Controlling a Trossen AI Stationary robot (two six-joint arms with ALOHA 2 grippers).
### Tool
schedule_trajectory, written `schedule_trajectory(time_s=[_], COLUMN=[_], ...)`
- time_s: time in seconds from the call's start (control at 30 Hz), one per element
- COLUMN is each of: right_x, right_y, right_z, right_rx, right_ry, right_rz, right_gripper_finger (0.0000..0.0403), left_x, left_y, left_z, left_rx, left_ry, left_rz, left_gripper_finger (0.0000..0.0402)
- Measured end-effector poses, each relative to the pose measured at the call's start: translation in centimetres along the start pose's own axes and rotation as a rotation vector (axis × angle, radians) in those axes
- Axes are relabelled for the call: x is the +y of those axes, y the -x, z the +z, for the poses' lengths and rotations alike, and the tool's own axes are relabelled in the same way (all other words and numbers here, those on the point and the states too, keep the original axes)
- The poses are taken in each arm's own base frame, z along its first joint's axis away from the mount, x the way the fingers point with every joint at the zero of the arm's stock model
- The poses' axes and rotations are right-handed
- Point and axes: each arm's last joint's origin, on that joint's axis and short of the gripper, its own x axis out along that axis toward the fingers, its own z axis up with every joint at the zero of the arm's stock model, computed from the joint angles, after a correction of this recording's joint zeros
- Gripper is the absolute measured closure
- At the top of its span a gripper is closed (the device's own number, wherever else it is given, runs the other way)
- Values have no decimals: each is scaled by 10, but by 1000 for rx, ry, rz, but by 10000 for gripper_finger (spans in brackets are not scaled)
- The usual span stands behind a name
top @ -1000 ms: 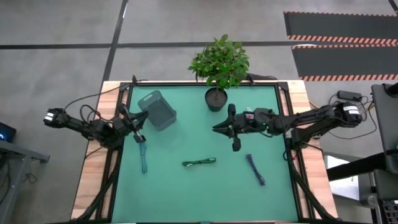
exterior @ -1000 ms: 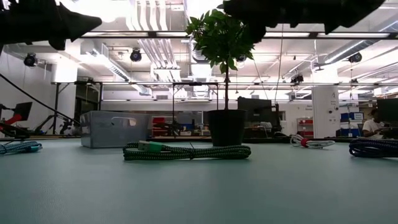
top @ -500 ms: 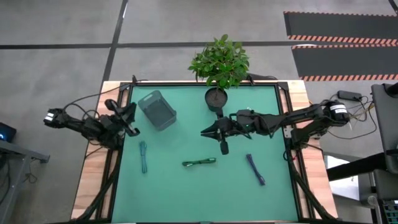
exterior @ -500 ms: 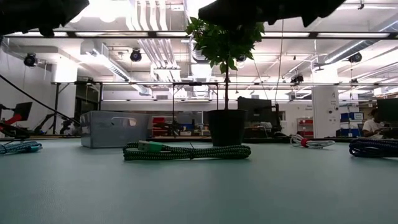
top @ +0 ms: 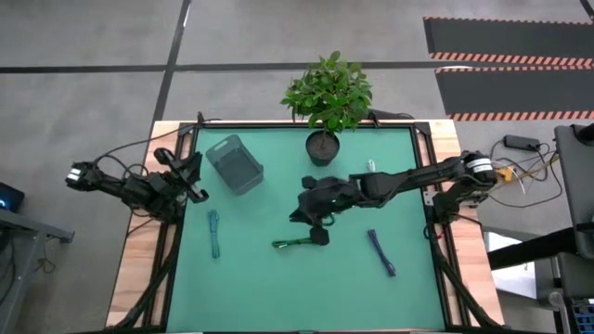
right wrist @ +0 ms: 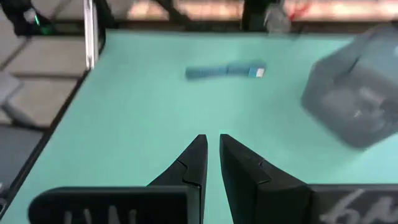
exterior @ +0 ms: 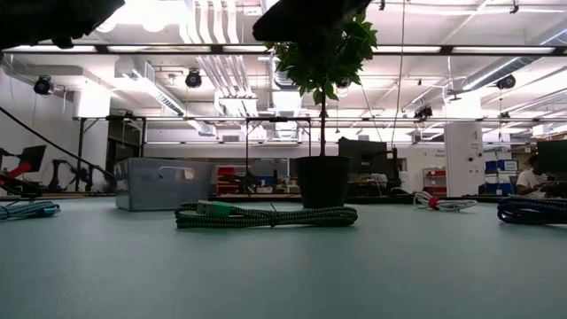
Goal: Pick and place USB-C Cables
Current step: Put the green charger cable into the gray bin
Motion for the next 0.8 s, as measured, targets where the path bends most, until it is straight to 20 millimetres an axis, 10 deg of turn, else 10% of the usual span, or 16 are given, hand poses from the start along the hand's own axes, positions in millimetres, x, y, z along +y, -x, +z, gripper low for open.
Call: schedule_trajectory(time_s=[0.8], right_x=[3], right_y=[-68], right_z=[-40], right_rx=[663], right_ry=[-94], right_rz=[-32], right_gripper_finger=[369], left_x=[0], left_y=[0], left_z=[1], left_rx=[-3], left_ry=[1], left_rz=[2], left_gripper_finger=[382])
